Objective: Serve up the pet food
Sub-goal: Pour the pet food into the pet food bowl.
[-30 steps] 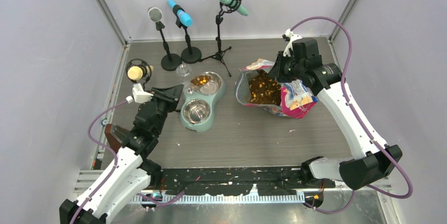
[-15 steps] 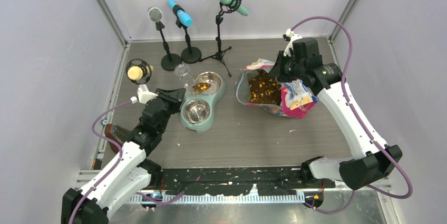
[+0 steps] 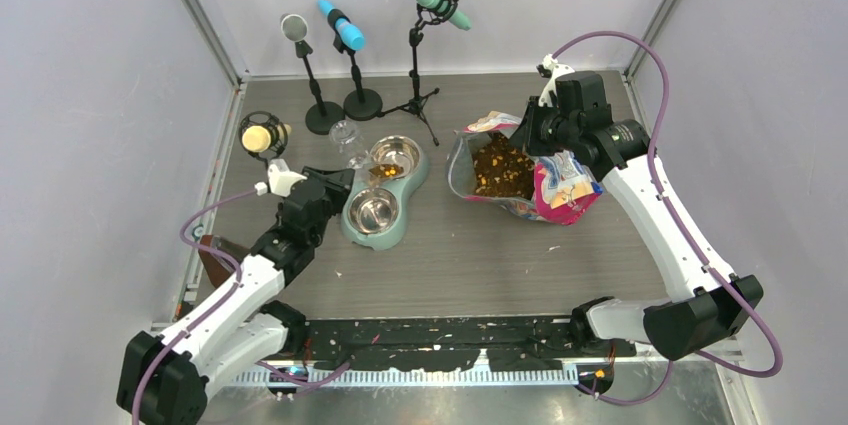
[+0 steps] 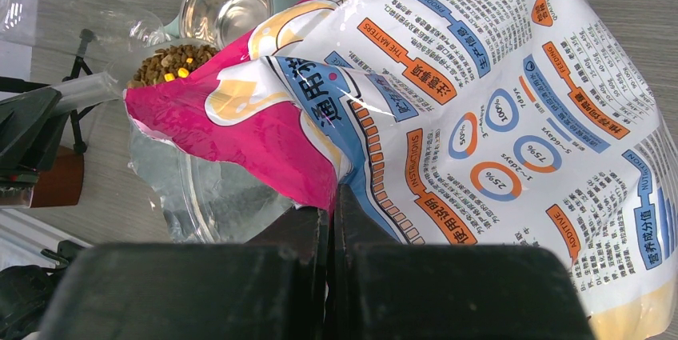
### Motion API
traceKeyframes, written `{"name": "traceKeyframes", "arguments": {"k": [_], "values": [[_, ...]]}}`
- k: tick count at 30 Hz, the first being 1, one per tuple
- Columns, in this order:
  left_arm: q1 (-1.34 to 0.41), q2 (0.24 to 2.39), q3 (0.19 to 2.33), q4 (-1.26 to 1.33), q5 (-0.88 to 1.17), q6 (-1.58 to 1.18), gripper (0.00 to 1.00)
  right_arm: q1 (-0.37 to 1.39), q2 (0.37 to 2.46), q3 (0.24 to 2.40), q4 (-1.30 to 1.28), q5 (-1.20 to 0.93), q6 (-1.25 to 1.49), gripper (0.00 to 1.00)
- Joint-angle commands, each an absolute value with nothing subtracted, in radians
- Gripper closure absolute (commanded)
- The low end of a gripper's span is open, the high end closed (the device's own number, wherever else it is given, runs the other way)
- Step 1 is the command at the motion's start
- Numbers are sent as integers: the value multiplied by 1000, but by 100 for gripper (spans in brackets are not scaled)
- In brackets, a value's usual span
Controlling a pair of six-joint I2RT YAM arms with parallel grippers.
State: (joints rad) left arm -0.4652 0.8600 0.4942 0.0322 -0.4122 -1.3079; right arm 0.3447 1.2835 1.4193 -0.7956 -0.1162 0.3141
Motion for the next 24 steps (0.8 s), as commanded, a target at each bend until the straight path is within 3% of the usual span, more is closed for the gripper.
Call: {"name": "traceKeyframes", "arguments": {"k": [1,24], "values": [[-473,881,547,90,-521,-1335,100,341,1218,1477,-738,-133,342,95],[-615,972,609,62,-778,-1387,100,341,1213,1479,-742,-150,339,95]]}}
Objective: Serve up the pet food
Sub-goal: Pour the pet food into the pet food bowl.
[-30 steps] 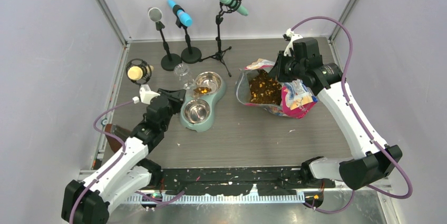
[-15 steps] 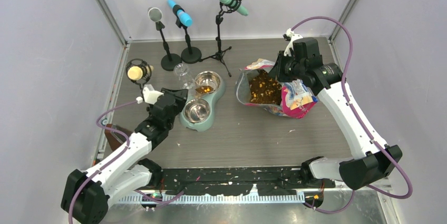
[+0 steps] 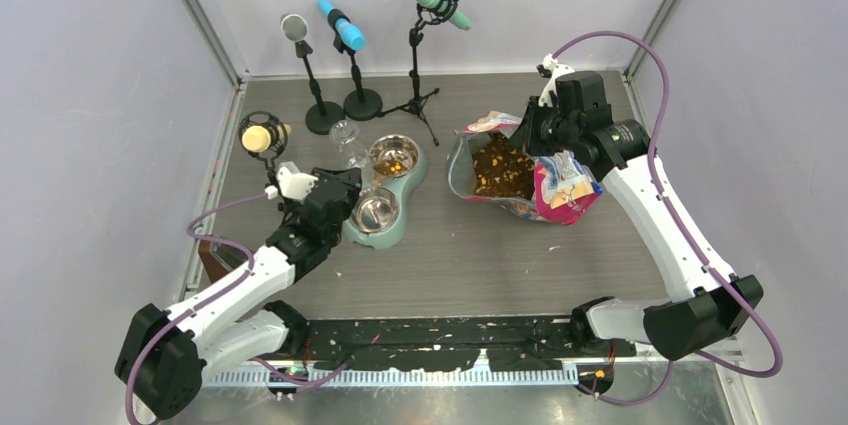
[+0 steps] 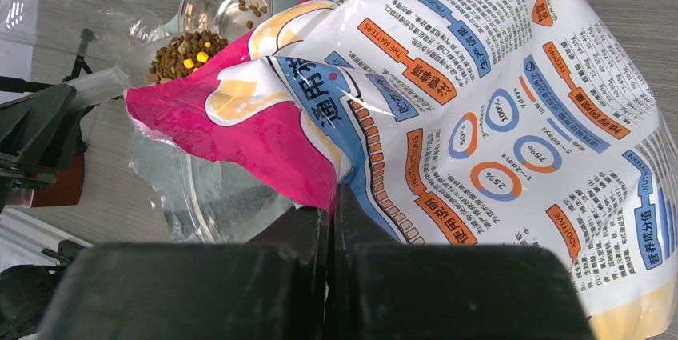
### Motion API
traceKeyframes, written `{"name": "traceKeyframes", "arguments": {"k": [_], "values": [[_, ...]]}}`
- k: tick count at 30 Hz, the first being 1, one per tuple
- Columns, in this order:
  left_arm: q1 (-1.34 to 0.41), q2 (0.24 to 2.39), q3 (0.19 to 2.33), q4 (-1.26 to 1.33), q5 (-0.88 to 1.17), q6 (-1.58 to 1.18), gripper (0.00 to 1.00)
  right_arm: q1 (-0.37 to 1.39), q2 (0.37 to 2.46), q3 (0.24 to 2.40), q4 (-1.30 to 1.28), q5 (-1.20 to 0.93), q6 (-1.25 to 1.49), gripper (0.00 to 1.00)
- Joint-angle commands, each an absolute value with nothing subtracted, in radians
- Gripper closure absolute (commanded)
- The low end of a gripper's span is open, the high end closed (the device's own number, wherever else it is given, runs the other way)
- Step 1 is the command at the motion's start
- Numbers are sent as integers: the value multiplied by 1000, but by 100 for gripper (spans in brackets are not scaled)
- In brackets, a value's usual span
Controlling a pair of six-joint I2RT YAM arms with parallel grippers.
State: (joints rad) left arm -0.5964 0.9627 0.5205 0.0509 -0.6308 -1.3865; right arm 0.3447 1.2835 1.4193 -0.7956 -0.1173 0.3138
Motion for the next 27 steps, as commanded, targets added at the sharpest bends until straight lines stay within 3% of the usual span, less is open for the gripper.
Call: {"name": "traceKeyframes", "arguments": {"k": [1,27], "values": [[-620,980,620,54,-787,-1387,100,341,1211,1478,-739,-150,338,95],[-656,1144,792,-134,-919,-1406,100,341,1172,1437,-732,-147,332,95]]}}
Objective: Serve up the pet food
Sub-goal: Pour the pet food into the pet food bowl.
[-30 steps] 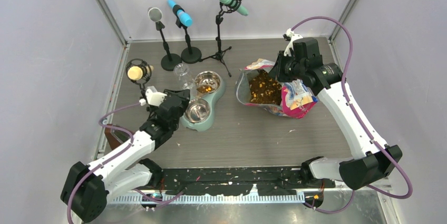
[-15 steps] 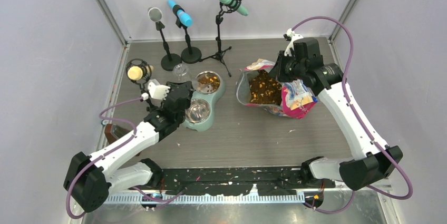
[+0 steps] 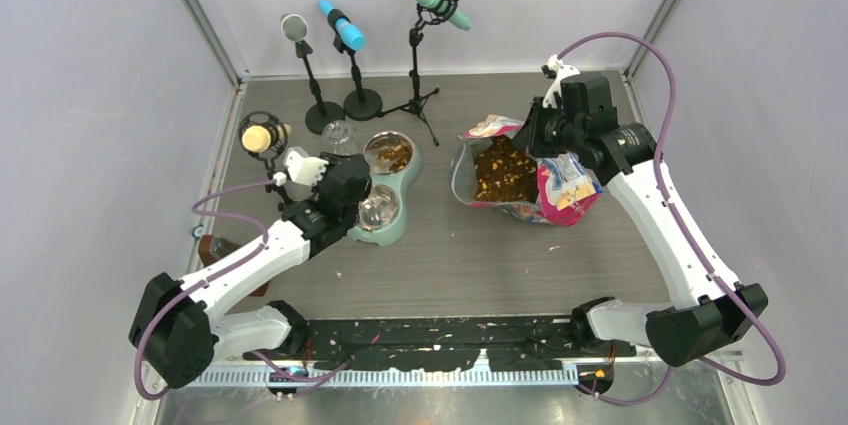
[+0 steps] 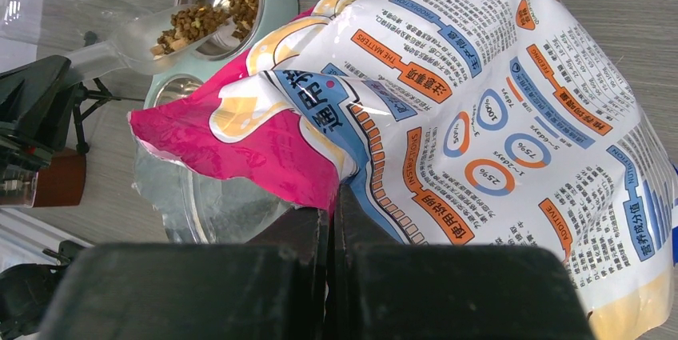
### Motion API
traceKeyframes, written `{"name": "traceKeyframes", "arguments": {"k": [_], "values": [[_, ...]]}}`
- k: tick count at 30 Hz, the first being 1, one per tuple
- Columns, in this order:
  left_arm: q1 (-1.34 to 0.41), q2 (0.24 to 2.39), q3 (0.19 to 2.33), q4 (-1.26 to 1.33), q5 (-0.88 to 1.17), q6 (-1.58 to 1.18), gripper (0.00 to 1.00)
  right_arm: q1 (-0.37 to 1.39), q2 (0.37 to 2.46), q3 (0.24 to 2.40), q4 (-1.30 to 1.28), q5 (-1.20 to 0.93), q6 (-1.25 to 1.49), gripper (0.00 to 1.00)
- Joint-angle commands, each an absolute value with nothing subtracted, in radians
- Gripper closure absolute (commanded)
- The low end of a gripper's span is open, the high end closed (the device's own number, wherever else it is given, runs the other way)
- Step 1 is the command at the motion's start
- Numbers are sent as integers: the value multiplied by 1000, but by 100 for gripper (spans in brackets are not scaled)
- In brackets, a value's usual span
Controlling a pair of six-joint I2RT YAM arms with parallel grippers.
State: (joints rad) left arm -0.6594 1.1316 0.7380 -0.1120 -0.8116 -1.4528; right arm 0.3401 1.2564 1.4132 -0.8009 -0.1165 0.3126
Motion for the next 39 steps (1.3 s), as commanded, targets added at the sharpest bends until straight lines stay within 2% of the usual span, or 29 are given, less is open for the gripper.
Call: {"name": "traceKeyframes", "arguments": {"k": [1,16,28,33,39], "values": [[-655,1148,796,-137,-919,-1397,100,341,1172,1438,-732,-147,331,95],[-688,1227,883,-199,-985,-1326,100,341,1159,1434,-723,-149,326,95],[-720,1304,1028,-293,-1017,-1113,100,341,1163,1429,-723,-151,321,95],[-774,1265,1042,-188,-1025,-932,100,341,1168,1430,-722,-154,317,95],[-819,1213,1058,-204,-1056,-831,100,341,1167,1428,-714,-163,319,95]]}}
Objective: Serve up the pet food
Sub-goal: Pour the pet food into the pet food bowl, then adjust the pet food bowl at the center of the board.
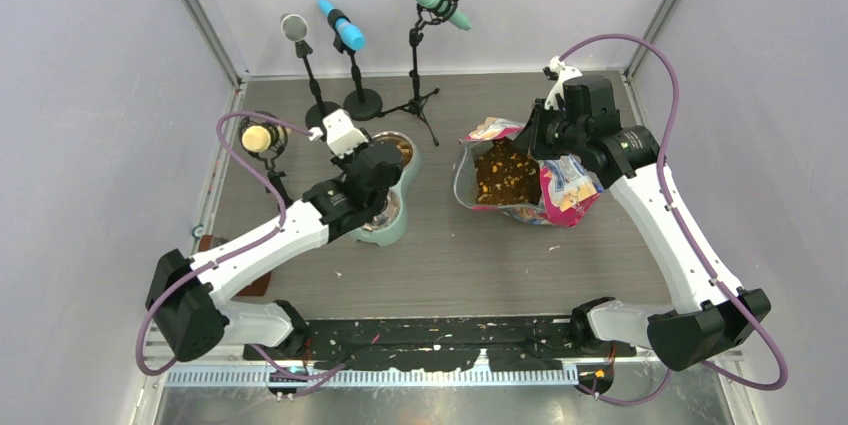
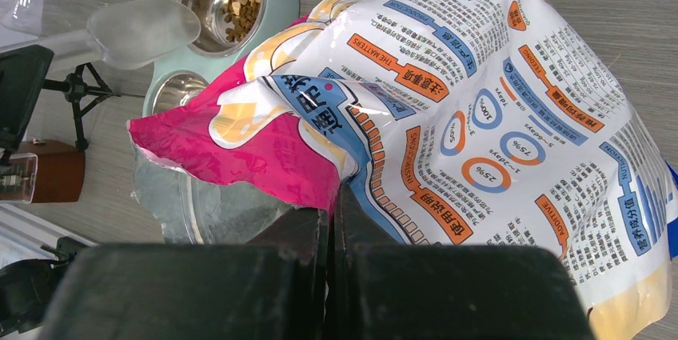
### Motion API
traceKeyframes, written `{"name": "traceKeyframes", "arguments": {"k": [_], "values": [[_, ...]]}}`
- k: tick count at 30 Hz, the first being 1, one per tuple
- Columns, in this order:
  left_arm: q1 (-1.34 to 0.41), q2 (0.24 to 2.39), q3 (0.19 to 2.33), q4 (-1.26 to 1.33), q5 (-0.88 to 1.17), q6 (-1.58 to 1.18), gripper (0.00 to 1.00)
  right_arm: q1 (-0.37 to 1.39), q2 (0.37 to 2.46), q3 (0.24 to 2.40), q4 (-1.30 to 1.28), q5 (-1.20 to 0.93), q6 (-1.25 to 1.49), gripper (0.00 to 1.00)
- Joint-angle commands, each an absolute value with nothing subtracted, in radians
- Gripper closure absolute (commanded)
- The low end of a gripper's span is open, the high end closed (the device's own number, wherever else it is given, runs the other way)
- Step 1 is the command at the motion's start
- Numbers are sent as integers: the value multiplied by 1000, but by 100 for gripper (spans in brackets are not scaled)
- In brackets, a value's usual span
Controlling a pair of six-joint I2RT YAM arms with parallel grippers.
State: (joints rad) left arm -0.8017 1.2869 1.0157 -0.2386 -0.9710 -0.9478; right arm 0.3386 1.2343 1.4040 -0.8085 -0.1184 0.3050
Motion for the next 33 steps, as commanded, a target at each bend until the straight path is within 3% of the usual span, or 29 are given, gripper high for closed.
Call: {"name": "traceKeyframes", "arguments": {"k": [1,10,16,23,33], "values": [[-821,1199,1055,-202,-1044,-816,100,341,1167,1429,-714,-164,319,95],[-828,1112,983,-217,-886,-737,100,341,1172,1433,-713,-168,319,95],[-846,1010,934,-365,-798,-733,100,341,1172,1430,-713,-169,319,95],[-853,875,813,-493,-777,-760,100,341,1183,1431,-714,-170,318,95],[-853,880,740,-562,-797,-805,100,340,1185,1423,-714,-168,316,95]]}}
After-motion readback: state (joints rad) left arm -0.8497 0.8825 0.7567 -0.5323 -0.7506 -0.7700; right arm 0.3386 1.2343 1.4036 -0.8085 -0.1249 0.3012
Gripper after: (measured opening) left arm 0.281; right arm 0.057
